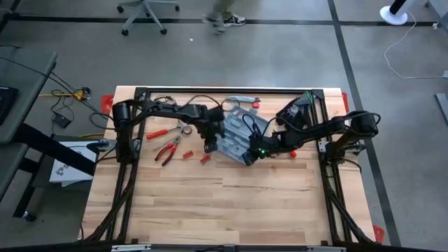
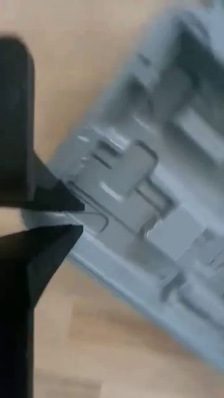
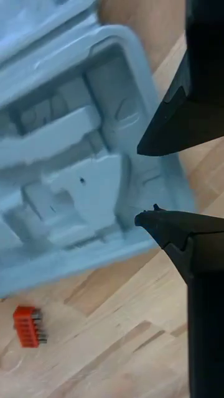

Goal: Prefit tool cases
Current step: Adjust the gray prefit tool case on the table, then put the left orange terminal block into the gray prefit tool case

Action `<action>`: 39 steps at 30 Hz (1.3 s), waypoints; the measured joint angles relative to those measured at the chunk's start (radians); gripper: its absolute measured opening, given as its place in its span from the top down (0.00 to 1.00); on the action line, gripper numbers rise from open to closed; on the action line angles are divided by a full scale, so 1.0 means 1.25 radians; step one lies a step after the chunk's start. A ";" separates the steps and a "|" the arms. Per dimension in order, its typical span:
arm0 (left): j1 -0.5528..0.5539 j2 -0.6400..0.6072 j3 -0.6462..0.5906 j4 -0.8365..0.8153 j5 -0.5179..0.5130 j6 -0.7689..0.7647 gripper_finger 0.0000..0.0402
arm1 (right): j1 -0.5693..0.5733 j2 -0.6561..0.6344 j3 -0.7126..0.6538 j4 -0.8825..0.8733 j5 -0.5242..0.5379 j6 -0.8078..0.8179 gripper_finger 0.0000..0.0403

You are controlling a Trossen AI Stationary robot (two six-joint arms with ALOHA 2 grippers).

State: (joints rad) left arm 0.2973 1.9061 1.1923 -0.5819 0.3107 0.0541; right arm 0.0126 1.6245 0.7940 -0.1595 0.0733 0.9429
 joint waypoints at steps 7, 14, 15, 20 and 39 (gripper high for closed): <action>-0.115 0.008 -0.001 -0.017 0.067 -0.079 0.97 | 0.026 -0.002 -0.013 -0.005 -0.024 0.001 0.63; -0.209 -0.010 -0.002 0.028 0.052 -0.142 0.99 | 0.060 -0.002 -0.014 -0.013 -0.027 0.001 0.63; -0.215 -0.017 -0.002 0.038 0.049 -0.153 0.99 | 0.061 -0.002 -0.014 -0.014 -0.027 0.001 0.63; -0.221 -0.073 -0.002 0.030 -0.022 -0.207 0.99 | 0.061 -0.041 -0.018 -0.023 -0.016 0.017 0.63; -0.196 -0.361 -0.169 -0.147 -0.328 -0.315 0.97 | 0.130 -0.268 -0.016 -0.249 0.136 0.035 0.63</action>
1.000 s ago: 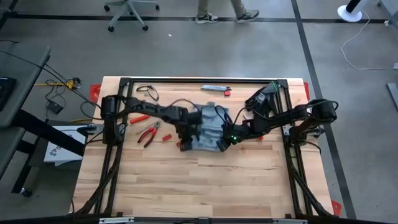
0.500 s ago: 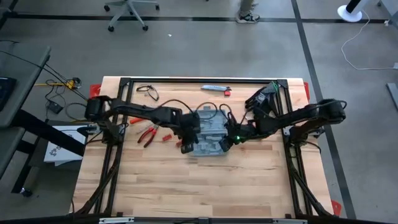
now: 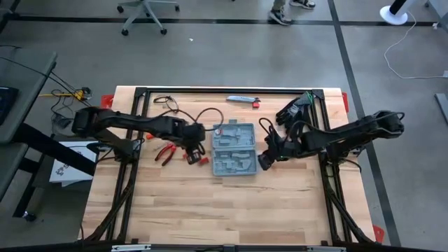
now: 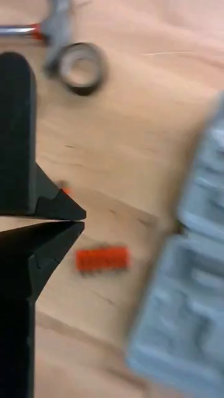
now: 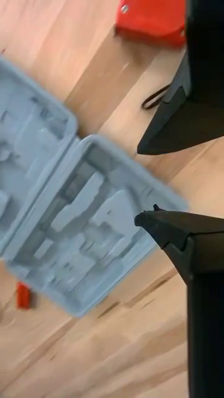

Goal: Prefit tool cases
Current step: Put the left orange terminal block into the gray prefit tool case

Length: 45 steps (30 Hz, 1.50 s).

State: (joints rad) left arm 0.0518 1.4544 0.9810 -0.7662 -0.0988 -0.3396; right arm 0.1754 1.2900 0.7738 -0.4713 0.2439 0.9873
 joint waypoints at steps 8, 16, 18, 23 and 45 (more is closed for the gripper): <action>0.040 -0.086 -0.171 0.160 0.071 -0.041 0.72 | 0.006 0.000 0.000 -0.021 0.018 -0.016 0.63; 0.047 -0.064 -0.218 0.160 0.069 -0.035 0.47 | 0.003 0.000 0.001 -0.021 0.018 -0.022 0.63; 0.046 -0.058 -0.233 0.151 0.069 -0.043 0.45 | 0.003 0.000 0.001 -0.021 0.018 -0.022 0.63; 0.046 -0.042 -0.267 0.167 0.070 -0.061 0.45 | 0.003 0.000 0.001 -0.032 0.029 -0.022 0.63; 0.019 0.043 -0.284 0.239 0.011 -0.141 0.53 | -0.011 0.000 0.001 -0.052 0.033 0.061 0.63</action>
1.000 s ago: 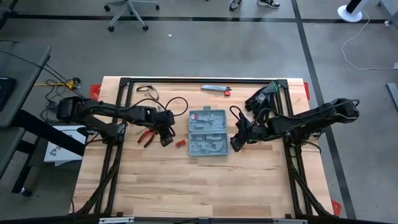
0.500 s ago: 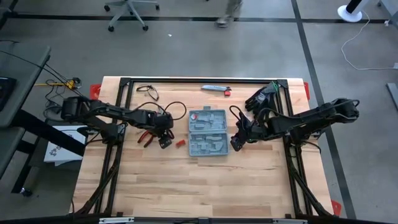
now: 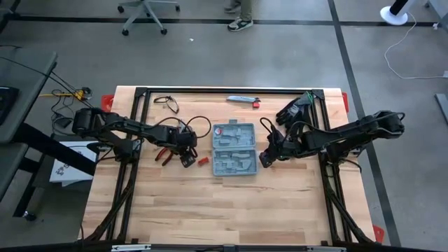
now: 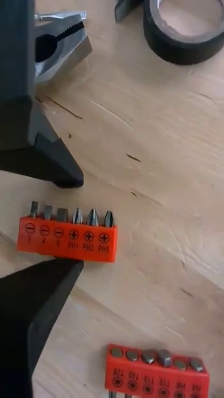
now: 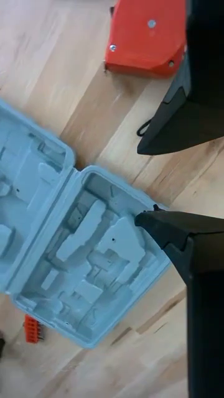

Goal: Prefit tool cases
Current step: Put the left orange terminal block into the gray prefit tool case

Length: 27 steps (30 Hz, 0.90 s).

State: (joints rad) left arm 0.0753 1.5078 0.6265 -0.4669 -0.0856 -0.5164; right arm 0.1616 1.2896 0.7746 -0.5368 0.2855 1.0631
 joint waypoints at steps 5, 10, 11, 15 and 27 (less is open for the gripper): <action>-0.001 0.001 -0.001 0.006 -0.008 -0.005 0.69 | 0.007 0.000 0.000 0.001 0.029 0.092 0.63; 0.000 0.002 -0.002 0.018 0.006 0.008 0.80 | 0.017 0.000 0.000 0.001 0.104 0.155 0.63; 0.001 0.001 -0.003 0.022 0.016 0.019 0.80 | 0.018 0.000 0.000 0.001 0.112 0.163 0.63; 0.002 -0.007 -0.002 0.025 0.034 0.031 0.80 | 0.018 0.000 0.000 0.002 0.135 0.191 0.63; 0.038 -0.086 -0.005 0.037 0.147 0.065 0.80 | 0.018 0.000 0.000 0.007 0.136 0.170 0.63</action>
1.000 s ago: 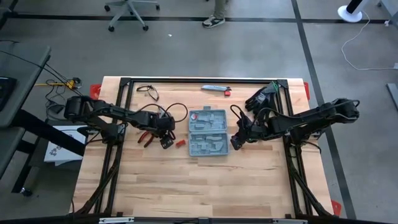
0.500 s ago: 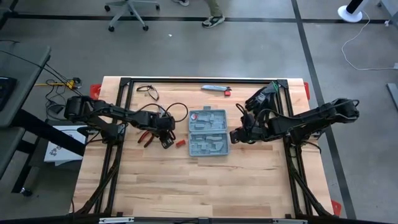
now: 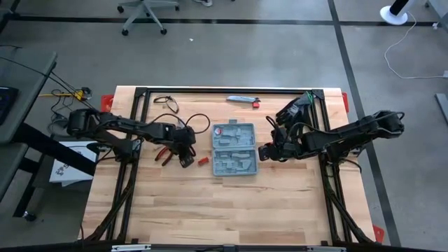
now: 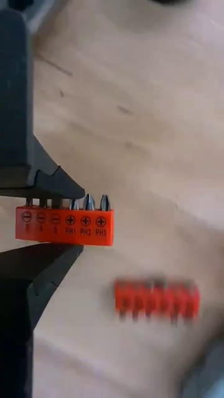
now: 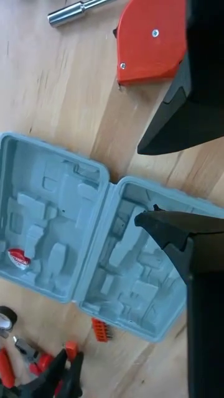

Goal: Prefit tool cases
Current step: Put the left orange terminal block into the gray prefit tool case

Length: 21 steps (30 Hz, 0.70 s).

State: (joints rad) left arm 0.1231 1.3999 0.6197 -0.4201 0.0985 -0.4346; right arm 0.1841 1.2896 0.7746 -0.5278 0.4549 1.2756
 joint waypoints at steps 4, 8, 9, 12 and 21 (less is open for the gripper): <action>0.014 -0.021 0.001 0.019 0.040 0.008 0.80 | 0.000 0.000 0.000 0.001 0.000 -0.026 0.63; 0.017 -0.015 0.041 0.026 0.073 0.037 0.80 | 0.009 0.000 0.000 0.014 0.011 -0.042 0.63; 0.016 -0.011 0.060 0.027 0.075 0.051 0.80 | 0.013 0.000 0.000 0.018 0.019 -0.043 0.63; 0.014 0.017 0.132 0.026 0.076 0.095 0.80 | 0.027 0.000 0.000 0.020 0.040 -0.039 0.63; -0.003 0.216 0.370 0.057 0.102 0.244 0.80 | 0.043 0.000 0.000 0.017 0.057 -0.034 0.63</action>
State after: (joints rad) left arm 0.1196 1.6700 1.0822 -0.3488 0.2255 -0.1292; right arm 0.2379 1.2896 0.7746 -0.5066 0.5266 1.2333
